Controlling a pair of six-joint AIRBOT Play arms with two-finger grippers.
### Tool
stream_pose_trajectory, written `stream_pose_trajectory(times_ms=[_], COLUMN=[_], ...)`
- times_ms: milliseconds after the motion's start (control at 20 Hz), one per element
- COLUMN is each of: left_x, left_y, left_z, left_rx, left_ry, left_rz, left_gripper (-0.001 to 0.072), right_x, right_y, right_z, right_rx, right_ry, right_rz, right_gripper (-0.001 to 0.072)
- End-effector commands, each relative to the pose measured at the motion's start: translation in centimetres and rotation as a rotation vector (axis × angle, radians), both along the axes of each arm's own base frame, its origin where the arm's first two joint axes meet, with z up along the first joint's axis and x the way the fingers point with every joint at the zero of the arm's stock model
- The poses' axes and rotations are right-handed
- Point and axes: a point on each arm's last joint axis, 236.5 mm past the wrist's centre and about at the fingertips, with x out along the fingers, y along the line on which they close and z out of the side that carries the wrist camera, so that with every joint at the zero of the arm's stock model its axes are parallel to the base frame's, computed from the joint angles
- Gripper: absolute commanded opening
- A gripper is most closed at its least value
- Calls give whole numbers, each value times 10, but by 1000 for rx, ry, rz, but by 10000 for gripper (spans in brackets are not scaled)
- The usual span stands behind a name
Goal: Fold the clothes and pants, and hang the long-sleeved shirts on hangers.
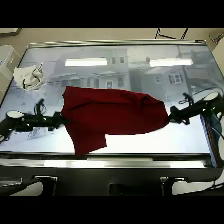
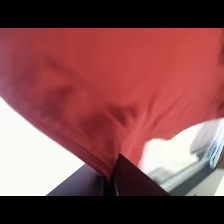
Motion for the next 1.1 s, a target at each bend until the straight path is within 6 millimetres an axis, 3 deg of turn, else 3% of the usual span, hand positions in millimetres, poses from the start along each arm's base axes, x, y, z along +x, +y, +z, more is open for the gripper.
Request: stream_pose_trajectory(times_ms=[0,50,100,150,200,250,300,350,400,550,650,750,850,950,1000,1050], left_x=[53,68,71,64,45,20,-12,-46,-74,-132,-151,-157,-154,-136,-123,-104], left_y=[29,42,51,57,59,56,47,35,24,8,7,10,11,20,23,26], left_z=[119,187,257,330,405,465,516,553,577,611,616,619,618,607,596,575], left_rx=[81,138,197,259,330,393,442,475,495,508,498,507,480,469,471,469], left_ry=[-338,-516,-690,-865,-1050,-1207,-1346,-1462,-1542,-1668,-1664,-1664,-1643,-1575,-1523,-1439], left_rz=[24,44,62,81,108,130,149,157,166,226,278,311,325,332,313,272], left_gripper=[17,17,18,18,18,18,18,18,18,17,16,16,15,15,15,15], right_x=[63,85,101,104,91,67,33,3,-25,-92,-121,-139,-145,-134,-120,-101], right_y=[-8,-17,-26,-33,-36,-34,-27,-18,-11,-3,-2,-6,-14,-19,-23,-28], right_z=[117,177,253,329,409,471,518,543,557,584,598,607,611,605,587,557], right_rx=[-89,-159,-247,-340,-434,-507,-566,-587,-599,-673,-728,-781,-774,-742,-724,-710], right_ry=[-358,-538,-756,-961,-1167,-1318,-1432,-1493,-1518,-1576,-1622,-1649,-1643,-1609,-1533,-1413], right_rz=[19,-1,-31,-69,-111,-136,-155,-178,-197,-264,-291,-324,-399,-427,-411,-373], right_gripper=[45,46,46,47,47,47,47,47,47,47,47,47,47,46,46,46])
